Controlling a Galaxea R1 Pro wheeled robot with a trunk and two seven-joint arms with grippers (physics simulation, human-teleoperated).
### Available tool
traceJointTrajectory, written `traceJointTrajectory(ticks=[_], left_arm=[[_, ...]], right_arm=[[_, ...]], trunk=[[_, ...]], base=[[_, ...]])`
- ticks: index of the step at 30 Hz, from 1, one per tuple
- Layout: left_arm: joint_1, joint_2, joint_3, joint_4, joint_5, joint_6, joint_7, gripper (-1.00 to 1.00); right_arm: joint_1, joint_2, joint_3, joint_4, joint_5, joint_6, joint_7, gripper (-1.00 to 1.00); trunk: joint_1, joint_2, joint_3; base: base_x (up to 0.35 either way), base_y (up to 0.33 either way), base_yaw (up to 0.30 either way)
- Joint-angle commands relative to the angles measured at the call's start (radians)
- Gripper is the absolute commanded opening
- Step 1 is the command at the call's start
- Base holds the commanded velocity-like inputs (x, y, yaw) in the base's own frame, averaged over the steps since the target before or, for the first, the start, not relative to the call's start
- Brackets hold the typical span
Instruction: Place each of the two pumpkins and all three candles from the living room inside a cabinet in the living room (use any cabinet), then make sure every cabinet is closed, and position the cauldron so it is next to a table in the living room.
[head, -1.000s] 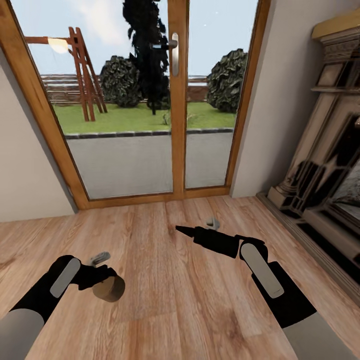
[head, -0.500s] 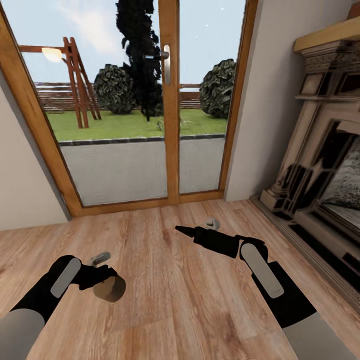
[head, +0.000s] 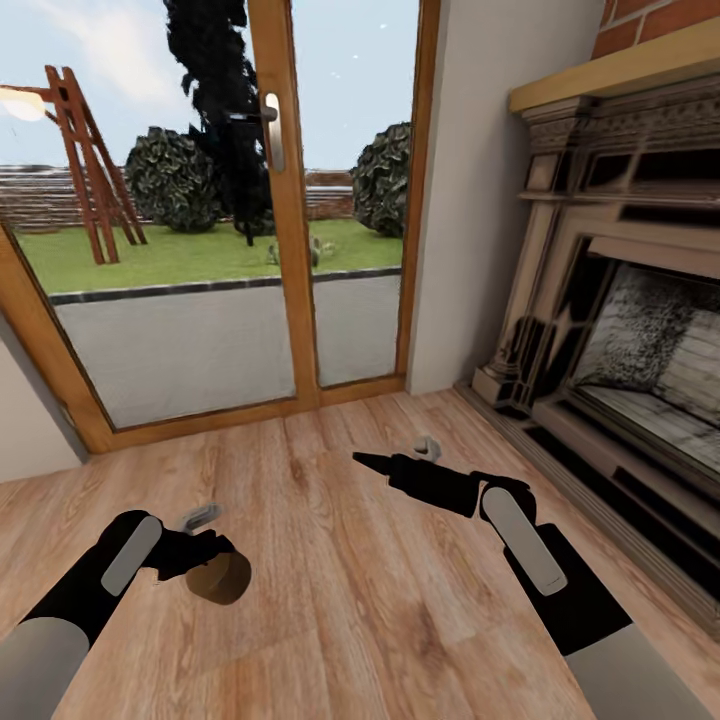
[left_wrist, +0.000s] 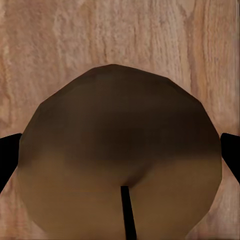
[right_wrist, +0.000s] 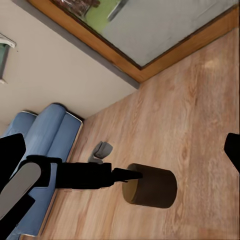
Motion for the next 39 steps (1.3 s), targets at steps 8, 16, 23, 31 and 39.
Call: traceJointTrajectory(ticks=[8, 16, 23, 31, 39], left_arm=[[0.000, 0.000, -0.001, 0.002, 0.016, 0.001, 0.008, -1.00], [0.000, -0.001, 0.000, 0.001, 0.016, 0.001, 0.008, -1.00], [0.000, 0.000, 0.000, 0.002, 0.016, 0.001, 0.008, -1.00], [0.000, 0.001, 0.000, 0.007, 0.015, 0.001, 0.008, -1.00], [0.000, 0.001, 0.000, 0.007, 0.014, 0.001, 0.008, -1.00]], right_arm=[[-0.001, 0.000, -0.003, 0.002, 0.002, 0.003, 0.003, 1.00], [-0.001, -0.001, -0.003, 0.003, 0.002, 0.002, 0.003, 1.00], [-0.001, -0.002, -0.015, 0.003, 0.001, 0.003, 0.004, 1.00], [-0.001, -0.003, -0.019, 0.003, 0.001, 0.003, 0.005, 1.00], [-0.001, -0.003, -0.019, 0.003, 0.001, 0.003, 0.005, 1.00]], trunk=[[0.000, 0.000, -0.001], [0.000, 0.000, -0.001], [0.000, 0.000, -0.001], [0.000, 0.000, -0.001], [0.000, 0.000, -0.001]], base=[[-0.002, 0.000, -0.297], [-0.085, 0.000, -0.297], [-0.076, 0.000, -0.297], [-0.109, 0.000, -0.297], [-0.326, 0.000, -0.297]])
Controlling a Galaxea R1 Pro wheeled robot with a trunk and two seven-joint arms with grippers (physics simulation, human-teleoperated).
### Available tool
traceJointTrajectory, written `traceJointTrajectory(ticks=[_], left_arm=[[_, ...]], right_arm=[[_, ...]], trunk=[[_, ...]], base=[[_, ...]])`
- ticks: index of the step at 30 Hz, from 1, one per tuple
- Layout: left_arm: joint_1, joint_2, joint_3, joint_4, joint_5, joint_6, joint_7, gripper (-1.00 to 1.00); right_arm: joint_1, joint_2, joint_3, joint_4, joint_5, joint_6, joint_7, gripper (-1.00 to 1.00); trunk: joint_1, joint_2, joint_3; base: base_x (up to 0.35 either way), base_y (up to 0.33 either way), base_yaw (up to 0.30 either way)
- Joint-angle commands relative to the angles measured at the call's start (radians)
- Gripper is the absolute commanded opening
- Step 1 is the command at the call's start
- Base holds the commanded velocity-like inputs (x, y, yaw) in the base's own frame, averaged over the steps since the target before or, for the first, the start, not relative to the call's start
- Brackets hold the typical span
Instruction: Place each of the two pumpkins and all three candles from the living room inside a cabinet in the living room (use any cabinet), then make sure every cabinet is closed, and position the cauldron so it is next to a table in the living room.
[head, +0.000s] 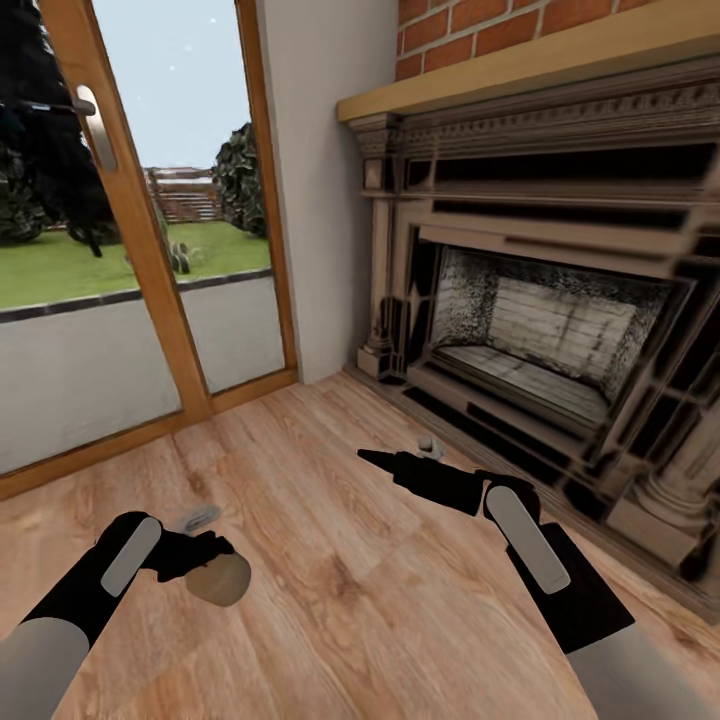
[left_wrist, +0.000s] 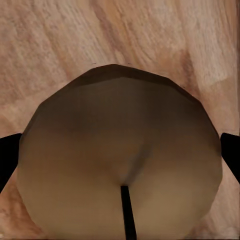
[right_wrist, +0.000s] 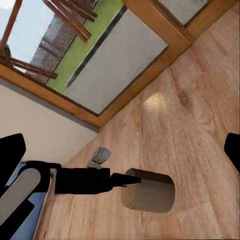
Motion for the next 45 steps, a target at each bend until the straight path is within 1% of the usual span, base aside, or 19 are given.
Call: traceJointTrajectory(ticks=[1, 11, 23, 30, 45], left_arm=[[0.000, 0.001, -0.003, -0.002, 0.013, 0.002, 0.010, -1.00], [0.000, 0.001, -0.003, -0.002, 0.012, 0.001, 0.010, -1.00], [0.000, 0.002, -0.003, -0.002, 0.010, 0.001, 0.010, -1.00], [0.000, 0.000, -0.003, -0.002, 0.011, 0.001, 0.010, -1.00], [0.000, 0.000, -0.003, -0.002, 0.010, -0.001, 0.011, -1.00]], right_arm=[[-0.001, 0.000, 0.001, 0.000, 0.003, 0.002, 0.004, 1.00], [-0.001, 0.000, 0.000, 0.000, 0.003, 0.002, 0.004, 1.00], [-0.001, 0.000, 0.000, 0.000, 0.003, 0.002, 0.005, 1.00], [-0.001, 0.000, -0.011, 0.002, 0.003, 0.002, 0.005, 1.00], [-0.001, 0.000, -0.013, 0.012, 0.003, 0.002, 0.006, 1.00]], trunk=[[-0.001, 0.000, -0.001], [-0.001, 0.000, -0.001], [-0.001, 0.000, -0.001], [-0.001, 0.000, -0.001], [-0.001, 0.000, -0.001]], base=[[-0.338, 0.000, -0.297], [-0.255, -0.163, -0.297], [-0.114, -0.237, -0.297], [-0.005, -0.027, -0.297], [0.000, -0.001, -0.297]])
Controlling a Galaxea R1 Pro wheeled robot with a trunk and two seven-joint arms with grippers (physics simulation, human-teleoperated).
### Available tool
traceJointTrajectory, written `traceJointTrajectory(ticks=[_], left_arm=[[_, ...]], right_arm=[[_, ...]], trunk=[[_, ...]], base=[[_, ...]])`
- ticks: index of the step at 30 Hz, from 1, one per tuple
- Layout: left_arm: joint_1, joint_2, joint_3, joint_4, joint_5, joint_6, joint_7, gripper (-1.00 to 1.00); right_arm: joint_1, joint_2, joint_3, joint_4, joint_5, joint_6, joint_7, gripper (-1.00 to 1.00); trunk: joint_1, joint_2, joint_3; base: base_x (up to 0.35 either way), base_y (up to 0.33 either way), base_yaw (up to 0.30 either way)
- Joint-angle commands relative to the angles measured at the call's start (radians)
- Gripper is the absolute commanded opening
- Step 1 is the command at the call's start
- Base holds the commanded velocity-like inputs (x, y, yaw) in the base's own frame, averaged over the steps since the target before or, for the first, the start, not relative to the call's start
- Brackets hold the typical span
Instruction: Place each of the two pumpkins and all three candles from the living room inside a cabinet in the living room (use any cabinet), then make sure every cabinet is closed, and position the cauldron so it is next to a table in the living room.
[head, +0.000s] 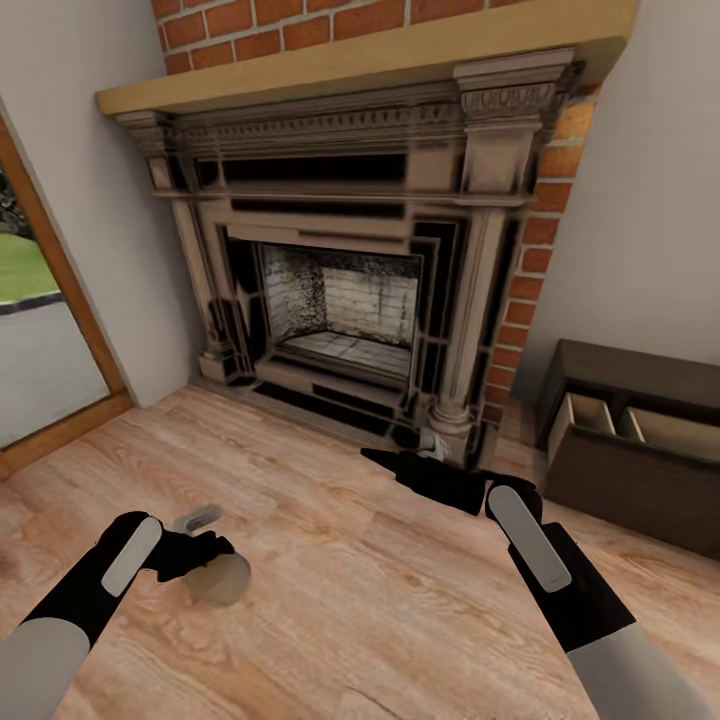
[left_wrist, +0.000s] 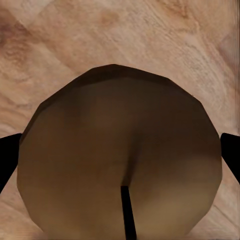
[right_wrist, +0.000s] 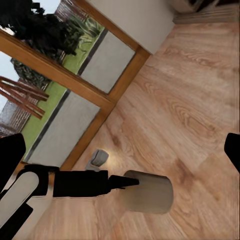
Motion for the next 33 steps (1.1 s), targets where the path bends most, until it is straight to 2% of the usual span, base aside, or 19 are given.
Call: traceJointTrajectory(ticks=[1, 7, 20, 33], left_arm=[[0.000, 0.001, -0.003, -0.002, 0.014, 0.001, 0.010, -1.00], [0.000, 0.001, -0.004, -0.002, 0.013, -0.001, 0.010, -1.00], [0.000, 0.000, -0.005, -0.002, 0.013, -0.003, 0.010, -1.00], [0.000, 0.000, -0.005, -0.002, 0.013, -0.003, 0.010, -1.00]], right_arm=[[-0.001, 0.000, 0.001, 0.000, 0.003, 0.002, 0.004, 1.00], [-0.001, 0.000, -0.009, 0.001, 0.003, 0.002, 0.005, 1.00], [-0.001, 0.000, -0.013, 0.002, 0.003, 0.002, 0.003, 1.00], [-0.001, 0.000, -0.015, 0.002, 0.003, 0.001, 0.002, 1.00]], trunk=[[0.000, 0.000, -0.001], [0.000, 0.000, -0.001], [0.000, 0.000, -0.001], [0.000, 0.000, -0.001]], base=[[0.000, -0.031, -0.297], [0.000, -0.148, -0.297], [0.000, -0.272, -0.289], [0.000, -0.278, -0.034]])
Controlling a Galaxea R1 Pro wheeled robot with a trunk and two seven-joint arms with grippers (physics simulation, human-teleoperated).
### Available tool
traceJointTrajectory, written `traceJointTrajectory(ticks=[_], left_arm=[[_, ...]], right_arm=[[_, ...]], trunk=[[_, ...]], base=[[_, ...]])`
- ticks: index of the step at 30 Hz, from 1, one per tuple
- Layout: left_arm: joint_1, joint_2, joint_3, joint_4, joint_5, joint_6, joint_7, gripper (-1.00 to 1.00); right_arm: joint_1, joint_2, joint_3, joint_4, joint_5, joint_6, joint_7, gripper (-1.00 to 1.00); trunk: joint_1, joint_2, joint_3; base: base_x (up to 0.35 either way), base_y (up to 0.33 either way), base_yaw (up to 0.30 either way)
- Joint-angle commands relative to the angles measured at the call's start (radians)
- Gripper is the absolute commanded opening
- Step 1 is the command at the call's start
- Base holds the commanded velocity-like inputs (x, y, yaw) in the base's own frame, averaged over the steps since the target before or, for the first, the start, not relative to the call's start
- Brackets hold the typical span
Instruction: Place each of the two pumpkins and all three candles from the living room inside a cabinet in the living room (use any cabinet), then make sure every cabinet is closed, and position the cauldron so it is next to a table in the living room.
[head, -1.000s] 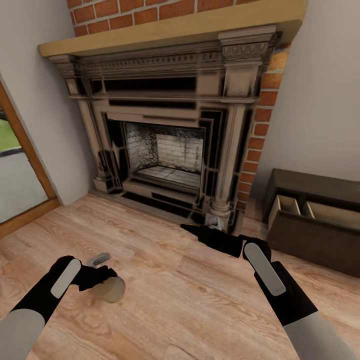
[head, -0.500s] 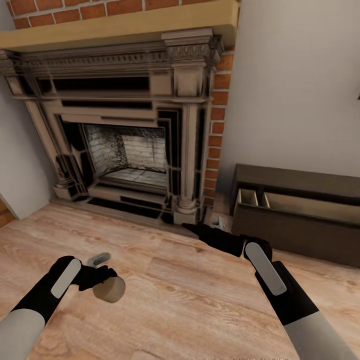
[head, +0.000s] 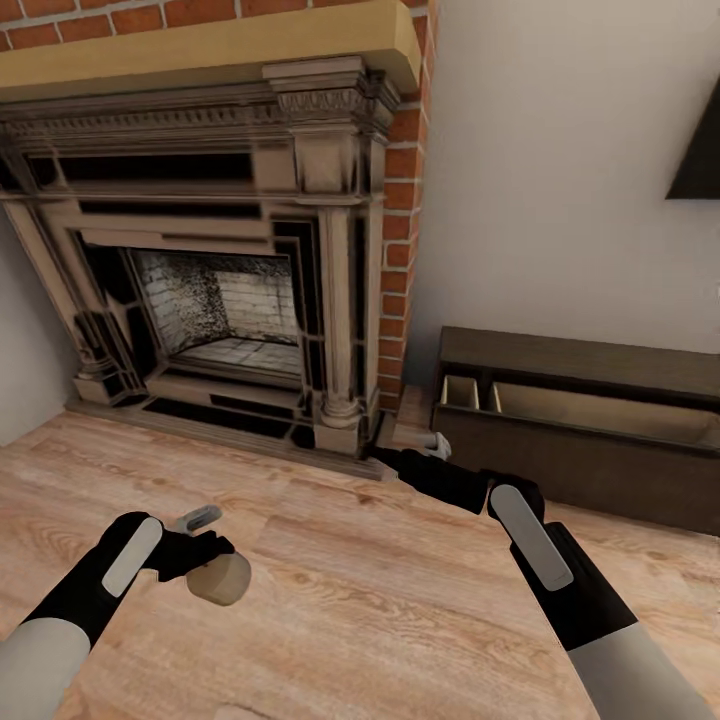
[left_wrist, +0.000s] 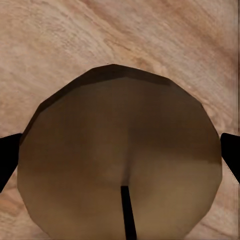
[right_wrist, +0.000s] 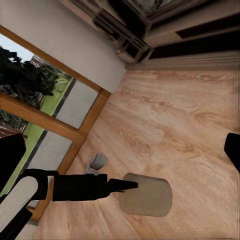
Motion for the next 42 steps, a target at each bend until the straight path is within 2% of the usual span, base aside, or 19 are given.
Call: traceJointTrajectory(ticks=[1, 6, 16, 37, 42], left_arm=[[-0.001, 0.001, -0.004, -0.002, 0.013, 0.002, 0.010, -1.00], [-0.001, 0.001, -0.004, -0.002, 0.013, 0.002, 0.010, -1.00], [-0.001, 0.001, -0.004, -0.002, 0.012, 0.000, 0.010, -1.00], [-0.001, 0.001, -0.005, -0.002, 0.010, 0.001, 0.010, -1.00], [-0.001, 0.000, -0.006, -0.002, 0.007, 0.000, 0.010, -1.00]], right_arm=[[-0.001, -0.001, 0.001, 0.000, 0.003, 0.002, 0.004, 1.00], [-0.001, -0.001, 0.001, 0.001, 0.002, 0.002, 0.005, 1.00], [-0.001, -0.001, 0.001, 0.003, 0.002, 0.002, 0.005, 1.00], [-0.001, 0.000, -0.012, 0.021, 0.001, 0.002, 0.006, 1.00], [-0.001, 0.001, -0.012, 0.021, 0.001, 0.002, 0.005, 1.00]], trunk=[[0.000, 0.000, -0.001], [0.000, 0.000, 0.000], [0.000, 0.000, 0.006], [0.000, 0.000, 0.020], [0.000, 0.000, 0.024]], base=[[0.000, -0.278, 0.000], [0.000, -0.278, -0.035], [0.000, -0.261, -0.247], [0.000, -0.015, -0.273], [0.000, -0.169, -0.273]])
